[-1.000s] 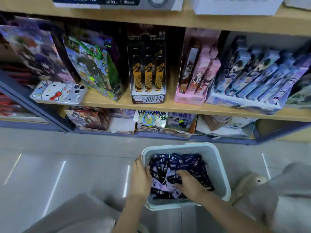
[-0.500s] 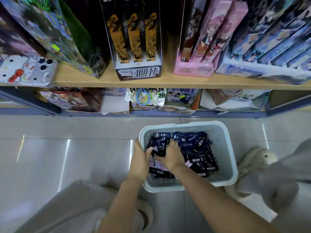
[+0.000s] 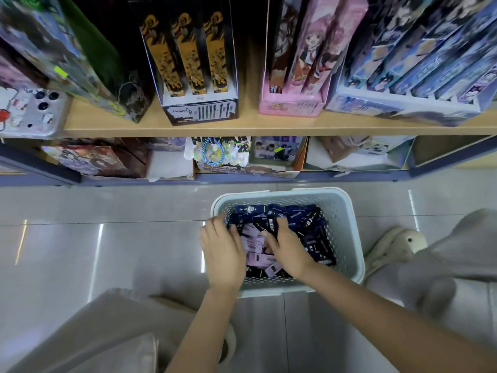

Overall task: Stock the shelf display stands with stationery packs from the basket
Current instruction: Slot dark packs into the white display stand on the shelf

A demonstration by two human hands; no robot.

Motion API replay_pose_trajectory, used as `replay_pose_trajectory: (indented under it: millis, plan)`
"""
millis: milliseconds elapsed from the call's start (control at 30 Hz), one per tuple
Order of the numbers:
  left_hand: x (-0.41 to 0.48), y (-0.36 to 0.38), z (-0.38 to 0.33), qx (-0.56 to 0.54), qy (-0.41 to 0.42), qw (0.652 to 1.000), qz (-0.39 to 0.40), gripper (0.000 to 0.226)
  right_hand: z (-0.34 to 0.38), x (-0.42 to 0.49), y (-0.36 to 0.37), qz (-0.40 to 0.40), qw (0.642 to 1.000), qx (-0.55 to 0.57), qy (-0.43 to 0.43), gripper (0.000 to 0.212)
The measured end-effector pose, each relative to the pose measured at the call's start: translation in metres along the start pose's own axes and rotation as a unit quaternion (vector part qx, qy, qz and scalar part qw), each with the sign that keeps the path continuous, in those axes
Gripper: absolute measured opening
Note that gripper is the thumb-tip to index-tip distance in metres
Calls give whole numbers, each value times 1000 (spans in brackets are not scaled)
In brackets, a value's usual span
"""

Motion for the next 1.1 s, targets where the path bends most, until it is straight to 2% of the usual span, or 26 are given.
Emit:
replay_pose_trajectory:
  millis: [67,133,167,233,267,300,367,433,467,500,567,633,700,767,833,967,1100]
  plan:
    - [-8,9,-11,-44,-25,998,45,22,10,-11,-7,-17,999,33,-16,19]
    - [-16,26,-14,-112,-91,982,121,24,20,-20,-10,-30,997,59,-34,22]
    - [-21,36,-15,-172,-144,959,175,25,26,-24,-10,-33,996,71,-43,24]
    - [-34,52,-22,-320,-253,873,267,29,36,-32,-7,-30,994,85,-57,21]
    - [-39,57,-25,-359,-290,834,302,29,41,-35,-6,-31,994,81,-66,20]
    - [-44,61,-28,-369,-305,812,335,31,46,-37,-6,-38,994,66,-77,20]
    - [-50,67,-25,-357,-320,796,370,44,52,-40,-3,-34,994,33,-95,26]
    - [-48,65,-15,-348,-344,802,342,47,56,-44,4,17,994,25,-109,38]
    - [-43,61,-11,-346,-342,817,310,38,56,-46,5,44,992,5,-122,46]
    - [-37,56,-8,-336,-333,836,277,26,57,-47,2,57,987,-47,-143,52]
    - [-26,47,-6,-323,-305,866,228,12,48,-42,-14,37,970,-170,-172,55]
    - [-22,43,-3,-327,-293,874,208,12,22,-27,-37,2,966,-220,-136,56]
    - [-23,46,1,-325,-299,870,219,14,-16,-7,-59,-24,974,-219,-55,63]
    - [-25,50,4,-315,-304,868,233,16,-52,6,-73,-28,973,-227,32,74]
    - [-26,52,3,-309,-301,870,239,15,-70,14,-74,-26,964,-256,66,79]
    - [-28,56,-2,-291,-293,876,251,15,-83,19,-62,-15,969,-215,118,81]
    - [-29,56,-4,-272,-287,883,255,15,-90,23,-62,-62,979,-94,167,80]
Point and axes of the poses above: each hand's wrist, its own x-axis towards the middle knuckle, its own y-axis out of the palm, z = x × y, the point moved 9 cm from there along x, towards the middle knuckle, and after that the axes turned 4 degrees about -y, right-handed, at the moved point
